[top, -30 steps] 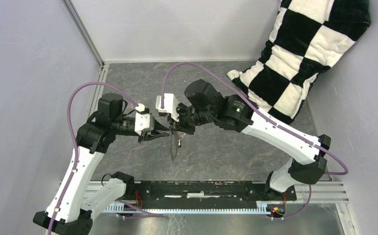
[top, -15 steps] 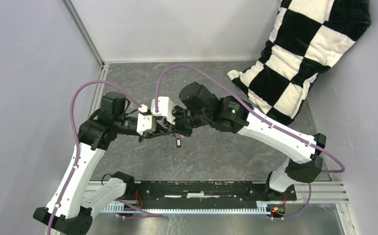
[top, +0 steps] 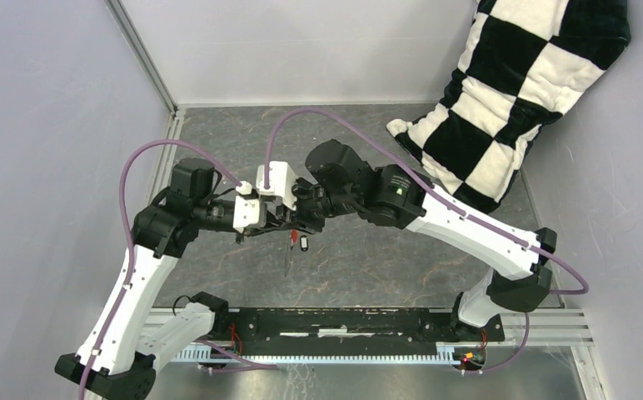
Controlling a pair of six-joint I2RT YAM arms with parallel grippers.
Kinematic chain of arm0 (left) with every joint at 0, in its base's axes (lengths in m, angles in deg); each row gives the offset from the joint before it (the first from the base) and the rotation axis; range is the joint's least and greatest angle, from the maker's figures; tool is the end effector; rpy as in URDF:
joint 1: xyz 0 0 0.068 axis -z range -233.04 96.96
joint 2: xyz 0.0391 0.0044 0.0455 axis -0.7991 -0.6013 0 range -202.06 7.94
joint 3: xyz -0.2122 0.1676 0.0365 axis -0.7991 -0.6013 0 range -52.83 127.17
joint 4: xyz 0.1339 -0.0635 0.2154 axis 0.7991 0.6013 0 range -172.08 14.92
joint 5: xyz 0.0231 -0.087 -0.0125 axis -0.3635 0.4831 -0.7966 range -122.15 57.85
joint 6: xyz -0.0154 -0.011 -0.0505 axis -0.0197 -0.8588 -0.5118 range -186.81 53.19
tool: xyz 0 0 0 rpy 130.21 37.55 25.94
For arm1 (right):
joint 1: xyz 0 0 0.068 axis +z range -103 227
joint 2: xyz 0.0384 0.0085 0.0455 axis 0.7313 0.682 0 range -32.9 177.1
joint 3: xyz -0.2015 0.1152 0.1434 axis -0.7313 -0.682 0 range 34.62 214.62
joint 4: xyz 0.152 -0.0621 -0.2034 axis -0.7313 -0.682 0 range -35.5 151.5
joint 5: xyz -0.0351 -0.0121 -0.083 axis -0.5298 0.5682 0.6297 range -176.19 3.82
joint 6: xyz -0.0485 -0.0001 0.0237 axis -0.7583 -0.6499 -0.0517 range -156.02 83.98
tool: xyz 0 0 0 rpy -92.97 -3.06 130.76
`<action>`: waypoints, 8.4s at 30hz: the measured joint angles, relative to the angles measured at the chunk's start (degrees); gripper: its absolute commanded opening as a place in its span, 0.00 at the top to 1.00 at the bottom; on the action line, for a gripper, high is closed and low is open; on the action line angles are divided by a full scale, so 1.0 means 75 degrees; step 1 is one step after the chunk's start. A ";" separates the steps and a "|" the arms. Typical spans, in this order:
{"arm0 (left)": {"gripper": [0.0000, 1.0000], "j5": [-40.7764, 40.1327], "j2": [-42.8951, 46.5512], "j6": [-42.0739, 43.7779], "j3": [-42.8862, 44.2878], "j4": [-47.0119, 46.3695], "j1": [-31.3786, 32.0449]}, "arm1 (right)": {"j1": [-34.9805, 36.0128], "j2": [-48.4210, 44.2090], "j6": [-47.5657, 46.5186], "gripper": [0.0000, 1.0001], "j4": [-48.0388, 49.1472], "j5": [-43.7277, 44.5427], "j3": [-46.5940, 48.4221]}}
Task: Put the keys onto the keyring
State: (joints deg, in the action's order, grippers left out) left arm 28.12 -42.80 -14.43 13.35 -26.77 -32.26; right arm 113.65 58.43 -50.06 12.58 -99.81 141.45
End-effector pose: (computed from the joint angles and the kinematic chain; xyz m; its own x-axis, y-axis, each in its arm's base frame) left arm 0.1232 -0.0797 0.3822 0.2669 0.3188 -0.9095 0.9625 -0.0415 0.2679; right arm 0.1258 0.3125 0.4409 0.0235 -0.5402 -0.8412 -0.9942 0.0759 -0.0765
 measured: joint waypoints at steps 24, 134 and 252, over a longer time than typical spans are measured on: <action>0.98 -0.0256 0.1303 -0.7423 -0.1626 -0.8186 0.0035 | -0.0195 -0.3445 0.1612 0.34 0.4695 0.1105 -0.4293; 0.98 0.0003 0.1582 -0.5945 -0.1626 -0.6927 0.0061 | -0.0166 -0.3142 0.1142 0.38 0.2961 0.0425 -0.3016; 0.98 -0.0729 0.1492 -0.6942 -0.1789 -0.8105 0.0370 | 0.0096 -0.3185 0.1274 0.89 0.5074 0.1288 -0.3963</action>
State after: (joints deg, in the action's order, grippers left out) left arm 22.66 -31.61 -66.49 -0.07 -87.56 -29.49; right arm 114.37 34.54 -40.51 50.63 -90.15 111.72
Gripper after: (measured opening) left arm 0.033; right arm 0.222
